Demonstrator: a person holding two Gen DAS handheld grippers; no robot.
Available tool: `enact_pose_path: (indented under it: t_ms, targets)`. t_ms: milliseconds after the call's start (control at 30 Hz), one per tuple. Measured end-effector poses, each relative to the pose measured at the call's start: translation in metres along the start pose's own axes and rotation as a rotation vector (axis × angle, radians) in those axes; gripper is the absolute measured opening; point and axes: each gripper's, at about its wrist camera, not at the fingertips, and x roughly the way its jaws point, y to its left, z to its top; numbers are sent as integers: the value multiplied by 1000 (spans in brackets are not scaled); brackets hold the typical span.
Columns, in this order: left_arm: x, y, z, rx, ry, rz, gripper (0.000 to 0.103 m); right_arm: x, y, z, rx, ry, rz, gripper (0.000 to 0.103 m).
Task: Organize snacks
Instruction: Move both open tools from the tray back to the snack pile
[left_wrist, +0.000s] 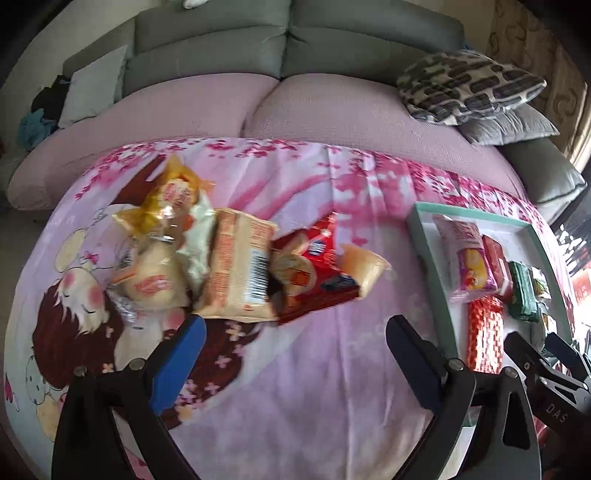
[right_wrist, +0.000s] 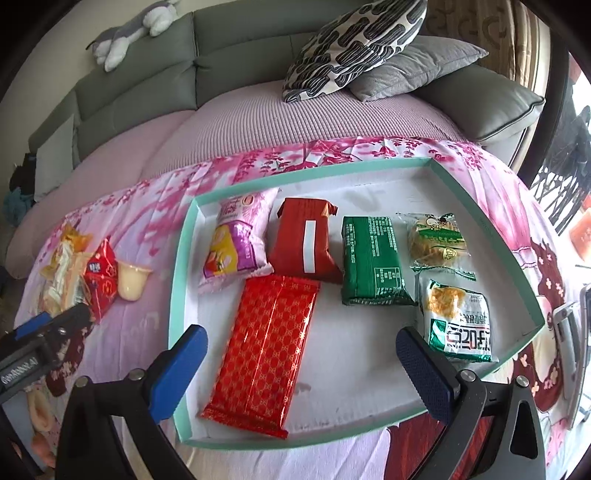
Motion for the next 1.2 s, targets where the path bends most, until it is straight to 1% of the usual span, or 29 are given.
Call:
enact_pose_path:
  t_ms: [133,233,367,400,467,500,600,667,733,900,1000,1067,1200]
  targets:
    - [-3,17,5,-19,3,-13,98,-4,8,-1,-12,-4,-15,103]
    - [-4,25,7,-17,8,1,98,-6,16,-3,-19,-1,-20,103]
    - [-9,39,11,-26,4,-5,98,-8,30,-4,-27,4,-22,102]
    - [-11,43,12,-33,1,-3,98,-9,35,-4,-40,2,-26,101]
    - [-14,52,14,-55,-9,7,98,-12,45,-4,-66,-3,-41,94]
    - [-15,57,15,-62,-13,7,98,-13,50,-4,-74,-2,-42,93]
    - [-18,76,18,-96,-22,7,98,-16,63,-3,-83,0,-17,87]
    - [-17,87,19,-115,-21,8,98,-18,72,-2,-92,1,-7,81]
    - [-15,99,19,-135,-17,13,98,-19,83,-1,-104,3,2,78]
    - [-10,127,18,-199,-19,17,98,-16,108,1,-141,16,20,72]
    - [-5,143,17,-248,-15,8,98,-11,120,1,-162,29,26,70]
    - [-1,149,17,-265,-7,10,98,-6,128,1,-172,41,28,65]
    - [8,158,17,-289,0,-2,98,4,137,0,-171,64,49,62]
